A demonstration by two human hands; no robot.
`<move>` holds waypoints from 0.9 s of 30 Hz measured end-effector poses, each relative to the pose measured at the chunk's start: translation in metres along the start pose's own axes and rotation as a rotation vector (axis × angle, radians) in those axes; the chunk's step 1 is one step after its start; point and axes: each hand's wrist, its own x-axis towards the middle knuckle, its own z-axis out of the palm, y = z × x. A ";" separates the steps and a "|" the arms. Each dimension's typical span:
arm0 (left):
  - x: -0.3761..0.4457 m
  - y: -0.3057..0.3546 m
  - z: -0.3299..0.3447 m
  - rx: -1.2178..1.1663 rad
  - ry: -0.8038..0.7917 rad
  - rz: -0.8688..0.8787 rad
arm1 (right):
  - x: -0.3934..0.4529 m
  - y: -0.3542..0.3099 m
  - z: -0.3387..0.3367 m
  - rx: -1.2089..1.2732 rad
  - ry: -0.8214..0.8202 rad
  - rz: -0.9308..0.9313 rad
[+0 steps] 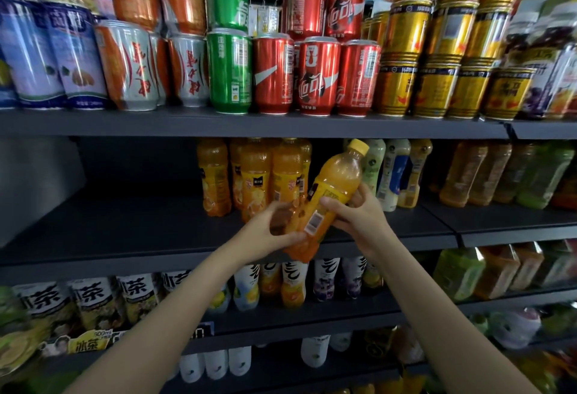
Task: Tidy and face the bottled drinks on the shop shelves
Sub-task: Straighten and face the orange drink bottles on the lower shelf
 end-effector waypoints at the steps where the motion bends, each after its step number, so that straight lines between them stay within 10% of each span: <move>1: 0.000 0.001 0.000 -0.037 -0.034 -0.024 | -0.001 0.001 -0.002 -0.004 -0.046 -0.005; 7: -0.006 0.003 0.006 -0.100 -0.078 -0.063 | -0.001 0.006 -0.004 -0.034 -0.209 -0.019; 14: -0.004 -0.006 0.034 0.370 0.426 0.117 | 0.005 0.019 0.010 -0.203 0.077 -0.033; 21: 0.011 -0.016 0.033 0.486 0.292 0.162 | 0.007 0.019 -0.002 -0.484 0.151 -0.128; 27: 0.025 -0.025 -0.003 0.339 0.619 0.000 | 0.047 0.012 -0.031 -0.643 0.138 -0.172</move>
